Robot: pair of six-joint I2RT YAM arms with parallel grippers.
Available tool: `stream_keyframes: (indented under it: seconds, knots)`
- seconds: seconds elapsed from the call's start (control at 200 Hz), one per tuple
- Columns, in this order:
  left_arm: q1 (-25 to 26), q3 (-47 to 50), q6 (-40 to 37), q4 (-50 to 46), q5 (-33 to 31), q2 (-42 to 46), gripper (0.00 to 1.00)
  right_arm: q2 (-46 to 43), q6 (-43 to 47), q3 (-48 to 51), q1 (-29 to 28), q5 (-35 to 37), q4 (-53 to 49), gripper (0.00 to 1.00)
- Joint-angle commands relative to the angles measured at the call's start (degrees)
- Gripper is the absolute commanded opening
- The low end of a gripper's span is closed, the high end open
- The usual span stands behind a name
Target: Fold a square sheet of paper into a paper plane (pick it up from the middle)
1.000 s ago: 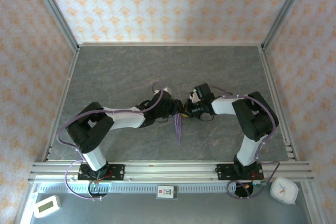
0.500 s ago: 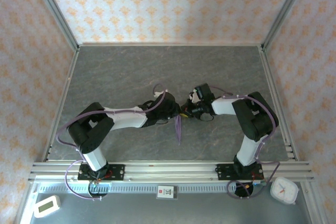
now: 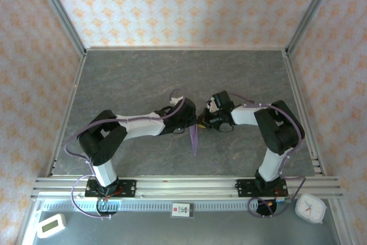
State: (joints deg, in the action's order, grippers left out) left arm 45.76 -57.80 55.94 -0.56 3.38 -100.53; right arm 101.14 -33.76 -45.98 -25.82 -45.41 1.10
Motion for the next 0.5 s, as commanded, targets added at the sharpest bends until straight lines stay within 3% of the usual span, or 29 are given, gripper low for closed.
stream_keyframes:
  seconds: [0.0,0.205,0.495]
  knots:
    - [0.13,-7.08,-5.91,-10.36,-7.45,-0.22,0.0,-4.68,1.94,-0.49,3.25,3.93,-7.1,0.01]
    - [0.18,-18.05,-12.99,-24.11,-12.23,-5.75,0.0,-11.32,1.94,1.55,5.76,3.25,-9.34,0.02]
    - [0.3,-21.19,-16.96,-29.05,-13.74,-11.82,0.0,-18.98,-0.24,7.75,5.81,3.38,-8.65,0.03]
